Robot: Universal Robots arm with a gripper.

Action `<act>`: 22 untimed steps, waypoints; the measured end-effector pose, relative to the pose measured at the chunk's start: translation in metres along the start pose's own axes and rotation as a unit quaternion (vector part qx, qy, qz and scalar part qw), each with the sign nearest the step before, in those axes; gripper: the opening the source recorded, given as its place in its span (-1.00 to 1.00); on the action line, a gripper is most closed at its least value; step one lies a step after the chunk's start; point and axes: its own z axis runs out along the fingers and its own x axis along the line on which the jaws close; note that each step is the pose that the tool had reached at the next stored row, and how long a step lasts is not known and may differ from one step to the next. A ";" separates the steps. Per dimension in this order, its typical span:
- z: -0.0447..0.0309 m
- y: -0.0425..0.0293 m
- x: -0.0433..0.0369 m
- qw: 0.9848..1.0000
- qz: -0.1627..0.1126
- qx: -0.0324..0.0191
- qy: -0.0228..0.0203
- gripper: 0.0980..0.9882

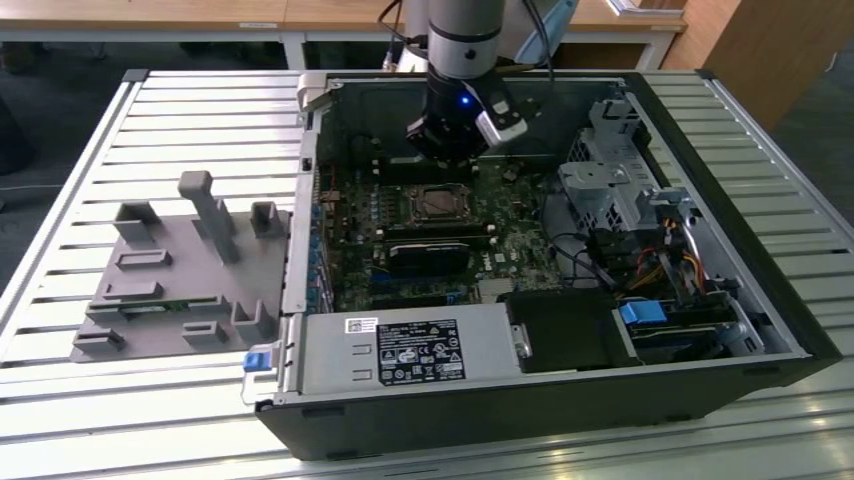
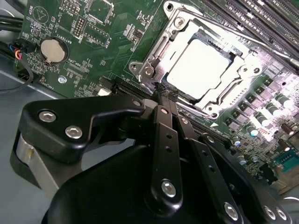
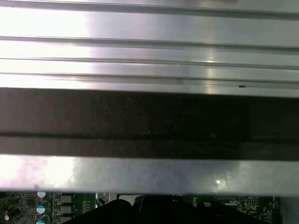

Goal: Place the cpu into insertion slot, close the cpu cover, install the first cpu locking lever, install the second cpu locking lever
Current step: 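Install the first cpu locking lever, then install the second cpu locking lever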

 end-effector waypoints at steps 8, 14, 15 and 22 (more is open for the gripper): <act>-0.0001 -0.0035 -0.0007 1.000 0.000 0.000 0.000 -0.98; -0.0002 -0.0065 -0.0010 1.000 0.000 0.000 0.000 -0.98; -0.0002 -0.0070 -0.0011 1.000 0.000 0.000 0.000 -0.98; -0.0004 -0.0172 -0.0014 1.000 0.000 0.000 0.000 -0.98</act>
